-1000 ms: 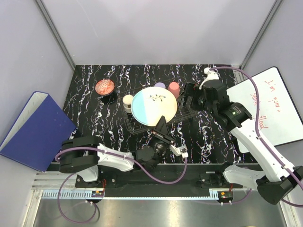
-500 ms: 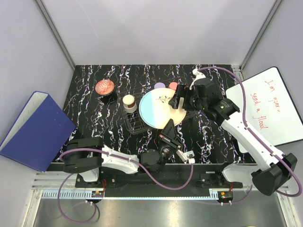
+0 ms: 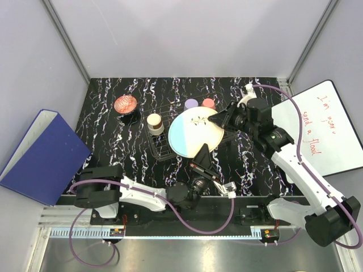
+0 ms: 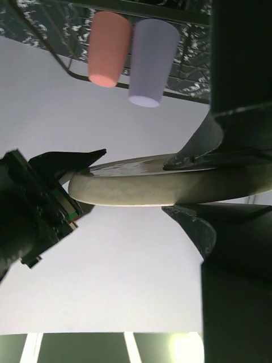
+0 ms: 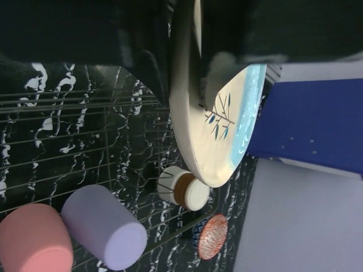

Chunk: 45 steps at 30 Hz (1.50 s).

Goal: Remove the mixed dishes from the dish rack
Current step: Pick up the plate from the dish rack, then place the plate at the center of the board.

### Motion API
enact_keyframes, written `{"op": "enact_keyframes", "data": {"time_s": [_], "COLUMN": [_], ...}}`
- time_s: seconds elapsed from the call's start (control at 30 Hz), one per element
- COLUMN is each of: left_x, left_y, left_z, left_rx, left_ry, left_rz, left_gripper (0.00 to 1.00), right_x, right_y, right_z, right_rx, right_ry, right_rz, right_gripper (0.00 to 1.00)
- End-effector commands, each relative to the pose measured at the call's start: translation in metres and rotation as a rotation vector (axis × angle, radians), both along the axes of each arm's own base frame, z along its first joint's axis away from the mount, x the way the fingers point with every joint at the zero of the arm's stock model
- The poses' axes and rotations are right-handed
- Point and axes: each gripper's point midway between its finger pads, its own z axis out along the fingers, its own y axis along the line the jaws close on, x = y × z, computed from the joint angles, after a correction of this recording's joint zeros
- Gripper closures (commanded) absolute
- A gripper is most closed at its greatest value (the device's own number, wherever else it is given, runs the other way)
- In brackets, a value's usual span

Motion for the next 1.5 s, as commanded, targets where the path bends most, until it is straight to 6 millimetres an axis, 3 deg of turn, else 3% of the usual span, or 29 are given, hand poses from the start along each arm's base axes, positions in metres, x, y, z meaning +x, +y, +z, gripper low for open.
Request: {"op": "enact_keyframes", "data": {"time_s": [0.0, 0.33, 0.37, 0.4, 0.47, 0.5, 0.67, 0.8, 0.9, 0.97, 1.0, 1.03, 1.07, 1.1, 1.13, 1.17, 1.2, 1.23, 1.3, 1.37, 1.47], "left_x": [-0.007, -0.001, 0.0, 0.0, 0.003, 0.006, 0.019, 0.031, 0.038, 0.04, 0.042, 0.042, 0.041, 0.041, 0.042, 0.041, 0.041, 0.041, 0.04, 0.04, 0.039], "left_y": [0.039, 0.04, 0.041, 0.044, 0.05, 0.054, 0.081, 0.112, 0.149, 0.175, 0.182, 0.187, 0.195, 0.196, 0.198, 0.202, 0.204, 0.205, 0.211, 0.214, 0.217], "left_z": [0.098, 0.101, 0.107, 0.11, 0.12, 0.125, 0.155, 0.179, 0.197, 0.207, 0.205, 0.203, 0.204, 0.199, 0.194, 0.191, 0.183, 0.176, 0.16, 0.147, 0.128], "left_rx": [-0.467, -0.489, -0.511, -0.534, -0.578, -0.604, -0.742, -0.868, -1.048, -1.17, -1.198, -1.213, -1.239, -1.241, -1.237, -1.254, -1.266, -1.274, -1.332, -1.361, -1.362], "left_ry": [-0.1, -0.094, -0.09, -0.084, -0.08, -0.075, -0.054, -0.037, 0.013, 0.039, 0.062, 0.072, 0.082, 0.1, 0.113, 0.129, 0.162, 0.183, 0.253, 0.305, 0.331], "left_rz": [-0.024, -0.004, 0.002, 0.004, 0.013, 0.021, 0.093, 0.164, 0.204, 0.22, 0.24, 0.249, 0.25, 0.264, 0.274, 0.281, 0.302, 0.312, 0.341, 0.368, 0.391], "left_gripper": [1.0, 1.0, 0.92, 0.67, 0.4, 0.02, 0.01, 0.01, 0.01, 0.01, 0.01, 0.01, 0.01, 0.01, 0.01, 0.01, 0.01, 0.01, 0.01, 0.01, 0.01], "right_x": [-0.009, -0.023, -0.022, -0.022, -0.024, -0.024, -0.02, -0.003, 0.032, 0.061, 0.08, 0.093, 0.11, 0.133, 0.146, 0.16, 0.182, 0.194, 0.222, 0.241, 0.259], "right_y": [0.013, 0.02, 0.02, 0.019, 0.017, 0.016, 0.007, -0.011, -0.037, -0.07, -0.079, -0.091, -0.114, -0.126, -0.136, -0.161, -0.173, -0.182, -0.204, -0.217, -0.224], "right_z": [0.019, 0.026, 0.029, 0.031, 0.041, 0.043, 0.06, 0.077, 0.096, 0.12, 0.116, 0.129, 0.127, 0.112, 0.115, 0.109, 0.086, 0.091, 0.067, 0.039, 0.03], "right_rx": [0.048, 0.079, 0.089, 0.097, 0.114, 0.118, 0.141, 0.157, 0.204, 0.259, 0.301, 0.324, 0.333, 0.348, 0.36, 0.364, 0.364, 0.362, 0.316, 0.282, 0.237], "right_ry": [-0.082, -0.09, -0.095, -0.1, -0.12, -0.122, -0.148, -0.174, -0.172, -0.209, -0.167, -0.189, -0.184, -0.138, -0.144, -0.138, -0.09, -0.103, -0.067, -0.025, -0.045], "right_rz": [0.086, 0.183, 0.185, 0.183, 0.181, 0.179, 0.14, 0.051, -0.074, -0.184, -0.24, -0.282, -0.357, -0.42, -0.458, -0.529, -0.572, -0.587, -0.643, -0.68, -0.678], "right_gripper": [1.0, 1.0, 1.0, 1.0, 1.0, 1.0, 1.0, 1.0, 1.0, 1.0, 1.0, 1.0, 1.0, 1.0, 1.0, 1.0, 1.0, 1.0, 1.0, 1.0, 1.0]}}
